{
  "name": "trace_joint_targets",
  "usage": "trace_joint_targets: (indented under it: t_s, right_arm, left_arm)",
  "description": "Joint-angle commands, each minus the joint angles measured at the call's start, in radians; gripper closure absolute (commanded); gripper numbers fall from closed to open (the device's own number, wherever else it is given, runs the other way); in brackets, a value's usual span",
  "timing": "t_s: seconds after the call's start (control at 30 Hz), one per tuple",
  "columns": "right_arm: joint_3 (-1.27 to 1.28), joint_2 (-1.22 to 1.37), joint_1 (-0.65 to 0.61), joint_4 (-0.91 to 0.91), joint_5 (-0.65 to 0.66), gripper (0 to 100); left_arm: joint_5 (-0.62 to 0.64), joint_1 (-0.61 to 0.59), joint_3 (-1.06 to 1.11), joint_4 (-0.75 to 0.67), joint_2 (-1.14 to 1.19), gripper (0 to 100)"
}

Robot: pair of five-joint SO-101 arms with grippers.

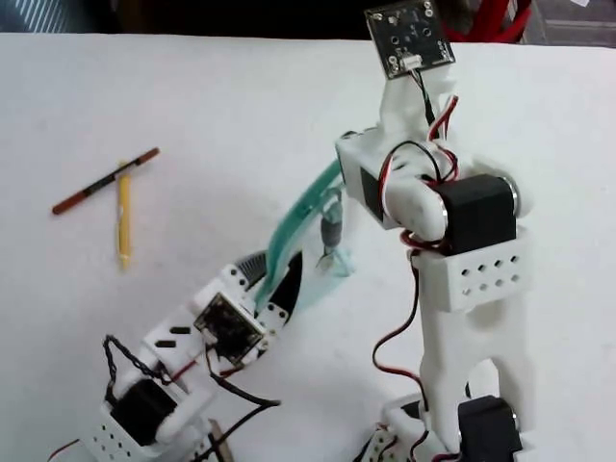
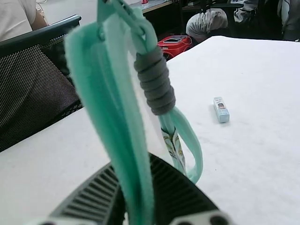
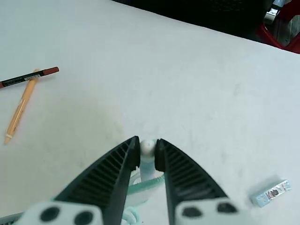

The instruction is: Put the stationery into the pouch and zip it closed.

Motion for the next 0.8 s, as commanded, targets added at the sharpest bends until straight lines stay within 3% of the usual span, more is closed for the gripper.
trace_joint_targets:
  t_s: [0.0,0.77]
  right_arm:
    - [-0.006,-0.015,-0.004,-0.018,0.009,98.0]
    - [-0.227,-0.041,-0.125,0.148,0.011,98.1]
  left_arm:
    - [-0.011,0.002,0.003,-0.011,0.004,97]
    - [-0.011,-0.036,0.029,-0.069,0.002,97]
